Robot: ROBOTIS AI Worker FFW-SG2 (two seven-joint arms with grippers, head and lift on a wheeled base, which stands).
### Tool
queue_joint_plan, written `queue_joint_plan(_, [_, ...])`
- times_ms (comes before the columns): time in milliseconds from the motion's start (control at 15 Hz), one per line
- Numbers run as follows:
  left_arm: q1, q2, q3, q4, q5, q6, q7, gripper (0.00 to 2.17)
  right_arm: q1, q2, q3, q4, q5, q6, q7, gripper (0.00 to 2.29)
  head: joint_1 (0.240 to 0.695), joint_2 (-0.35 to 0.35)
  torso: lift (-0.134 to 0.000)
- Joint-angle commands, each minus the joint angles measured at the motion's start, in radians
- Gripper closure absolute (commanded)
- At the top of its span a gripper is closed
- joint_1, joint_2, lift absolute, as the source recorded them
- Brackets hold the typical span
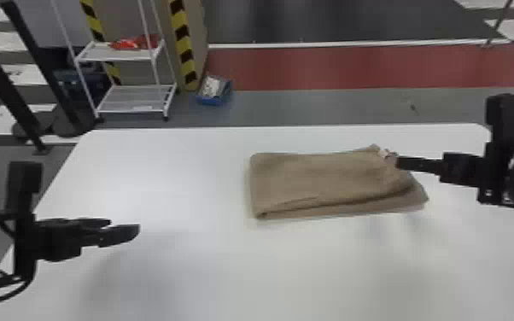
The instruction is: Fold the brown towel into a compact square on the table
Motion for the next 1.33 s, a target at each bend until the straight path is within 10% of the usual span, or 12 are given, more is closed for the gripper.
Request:
queue_joint_plan(0, [0.002,-0.001,0.0,-0.003,-0.001,0.0,-0.001,0.08,-0.014,0.002,0.011,0.047,0.042,-0.012,-0.011,0.05,0.695,0.062,-0.123])
queue_joint_plan(667, [0.023,0.0,0.013,-0.006,0.002,-0.003,-0.008,0.08,-0.085,0.002,0.01,0.311,0.146,-0.212,-0.058,0.12,0.695,0.044,-0.123])
queue_joint_plan(1067, [0.029,0.003,0.018,-0.008,0.002,-0.003,-0.011,0.08,-0.068,0.002,-0.042,0.305,0.077,-0.258,-0.049,1.51,0.695,0.052,-0.123])
queue_joint_plan(1267, [0.034,0.003,0.024,-0.009,0.003,-0.003,-0.015,0.09,-0.056,0.002,-0.047,0.305,0.079,-0.261,-0.049,1.69,0.695,0.05,-0.123])
